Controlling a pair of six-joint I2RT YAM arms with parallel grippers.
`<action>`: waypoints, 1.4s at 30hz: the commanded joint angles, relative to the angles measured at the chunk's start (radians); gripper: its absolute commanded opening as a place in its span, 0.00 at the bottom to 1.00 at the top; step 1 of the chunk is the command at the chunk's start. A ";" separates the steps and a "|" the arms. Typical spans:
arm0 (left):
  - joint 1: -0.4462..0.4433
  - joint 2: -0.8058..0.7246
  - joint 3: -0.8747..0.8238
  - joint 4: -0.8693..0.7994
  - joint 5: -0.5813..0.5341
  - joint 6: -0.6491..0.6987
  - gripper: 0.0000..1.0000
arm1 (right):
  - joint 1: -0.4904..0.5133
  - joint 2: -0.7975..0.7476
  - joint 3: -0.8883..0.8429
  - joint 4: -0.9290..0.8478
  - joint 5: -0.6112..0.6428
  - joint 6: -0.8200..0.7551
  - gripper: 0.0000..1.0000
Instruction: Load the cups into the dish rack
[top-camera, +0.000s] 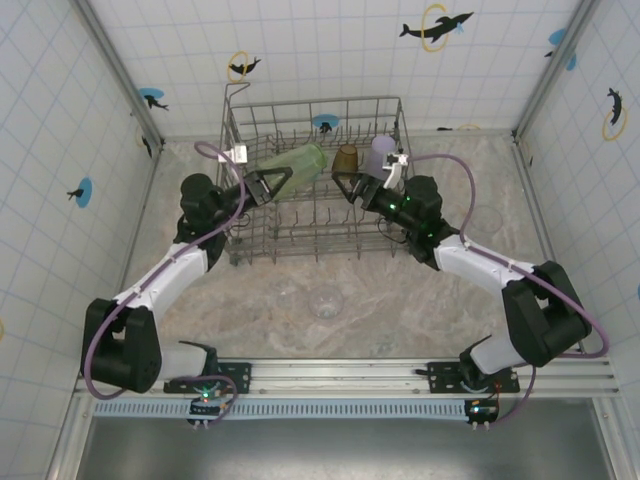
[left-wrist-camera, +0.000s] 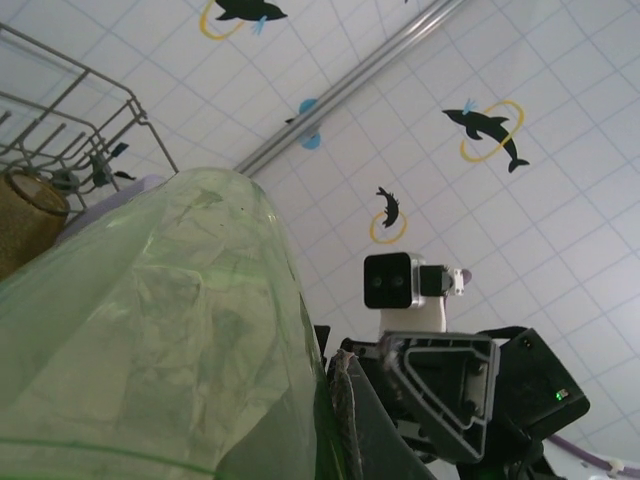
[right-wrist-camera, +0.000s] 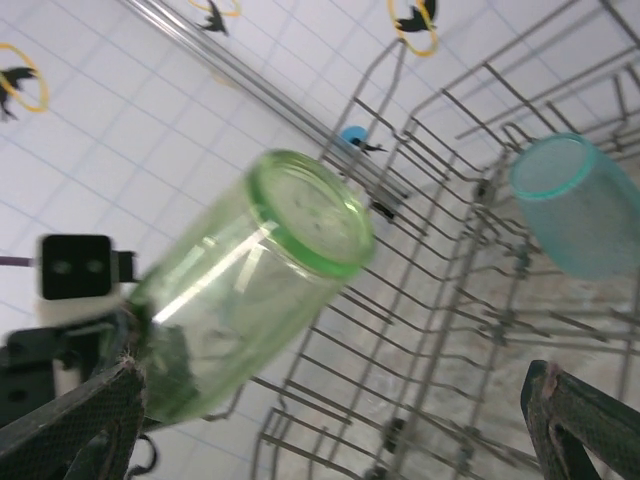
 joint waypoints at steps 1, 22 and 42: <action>-0.020 0.012 0.040 0.091 0.018 0.027 0.00 | -0.004 0.035 -0.011 0.200 -0.026 0.130 1.00; -0.074 0.061 0.037 0.084 0.060 0.085 0.00 | 0.050 0.258 0.138 0.366 -0.002 0.383 0.98; -0.094 0.055 0.164 -0.228 0.104 0.256 0.36 | 0.020 0.258 0.123 0.423 0.104 0.460 0.36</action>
